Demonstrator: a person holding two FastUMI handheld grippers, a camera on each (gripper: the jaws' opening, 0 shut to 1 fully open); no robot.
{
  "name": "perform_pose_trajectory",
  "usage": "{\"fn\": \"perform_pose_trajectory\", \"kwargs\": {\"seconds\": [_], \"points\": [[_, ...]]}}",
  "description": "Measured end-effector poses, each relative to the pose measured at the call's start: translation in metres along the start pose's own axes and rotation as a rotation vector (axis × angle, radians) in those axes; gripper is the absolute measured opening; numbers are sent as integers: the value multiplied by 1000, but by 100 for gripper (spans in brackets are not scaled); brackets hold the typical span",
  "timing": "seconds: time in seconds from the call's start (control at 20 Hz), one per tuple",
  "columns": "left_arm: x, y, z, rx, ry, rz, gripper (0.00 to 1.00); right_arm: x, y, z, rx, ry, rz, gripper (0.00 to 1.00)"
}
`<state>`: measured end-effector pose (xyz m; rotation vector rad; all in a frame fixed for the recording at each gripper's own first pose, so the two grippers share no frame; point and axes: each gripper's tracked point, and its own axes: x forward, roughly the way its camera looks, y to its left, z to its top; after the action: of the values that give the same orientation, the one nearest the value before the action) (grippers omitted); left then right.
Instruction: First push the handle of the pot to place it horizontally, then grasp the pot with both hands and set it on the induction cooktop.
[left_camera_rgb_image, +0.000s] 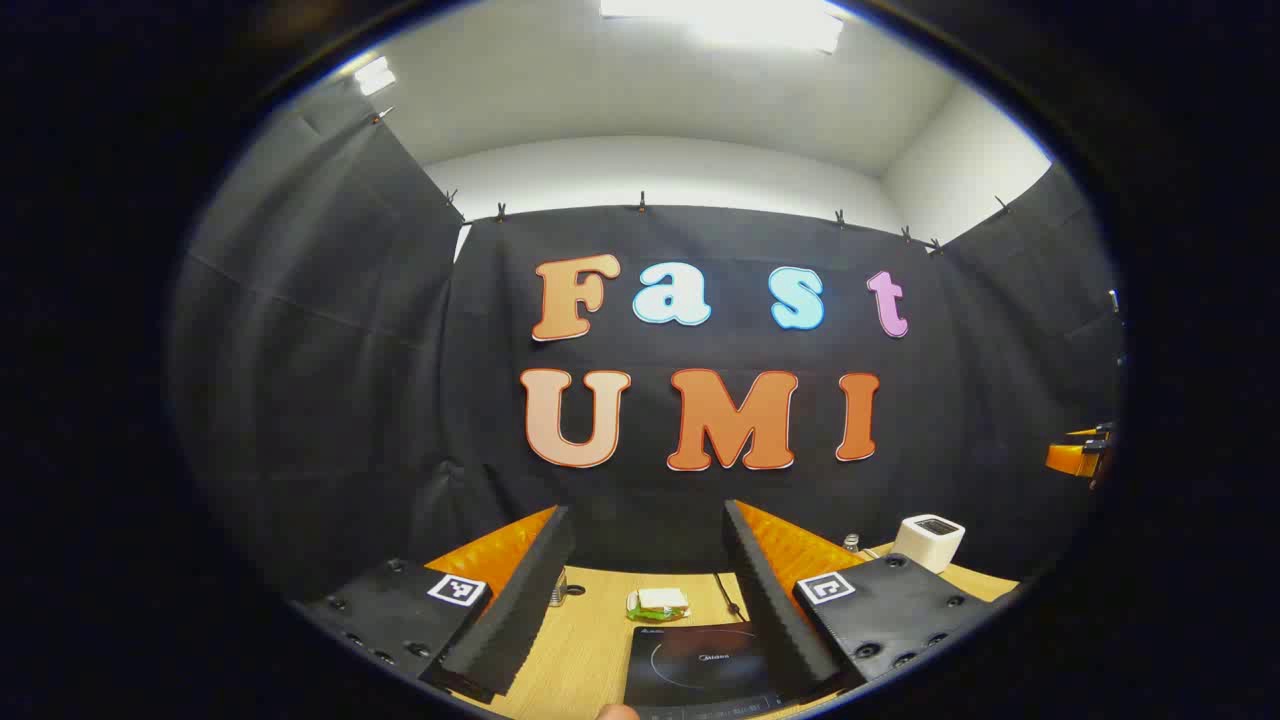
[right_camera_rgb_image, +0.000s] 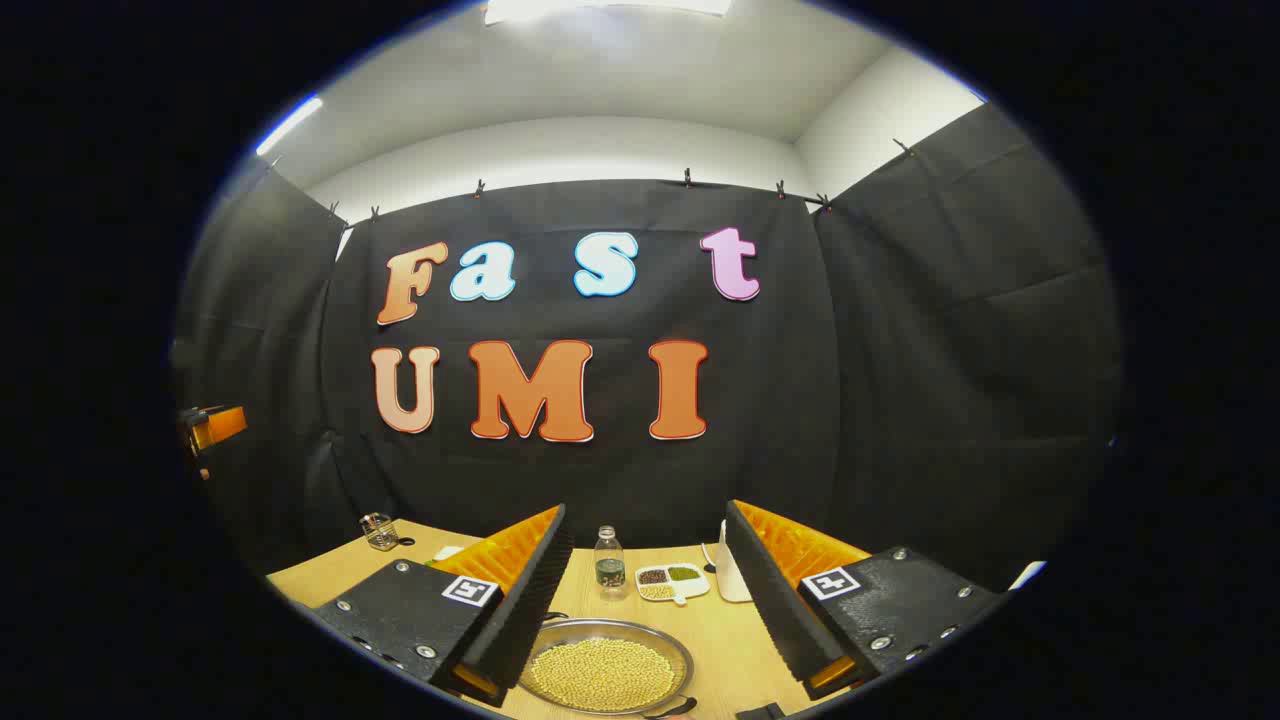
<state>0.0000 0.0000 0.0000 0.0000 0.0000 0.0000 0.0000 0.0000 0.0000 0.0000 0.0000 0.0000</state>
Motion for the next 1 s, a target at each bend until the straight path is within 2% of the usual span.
{"fn": "perform_pose_trajectory", "kwargs": {"seconds": [0.65,0.7,0.75,0.85,0.9,1.0], "points": [[-1,13,12,3,-11,35,98,6,8,6,-26,5,22,95],[-1,13,11,1,-7,34,98,8,9,6,-25,8,21,100],[0,12,10,0,-4,34,98,9,9,5,-24,9,21,95],[2,13,8,-1,0,35,98,9,10,4,-25,12,26,95],[4,13,7,-3,1,35,97,11,11,2,-27,13,28,99],[8,14,7,-6,3,36,99,12,11,-2,-34,19,31,85]]}}
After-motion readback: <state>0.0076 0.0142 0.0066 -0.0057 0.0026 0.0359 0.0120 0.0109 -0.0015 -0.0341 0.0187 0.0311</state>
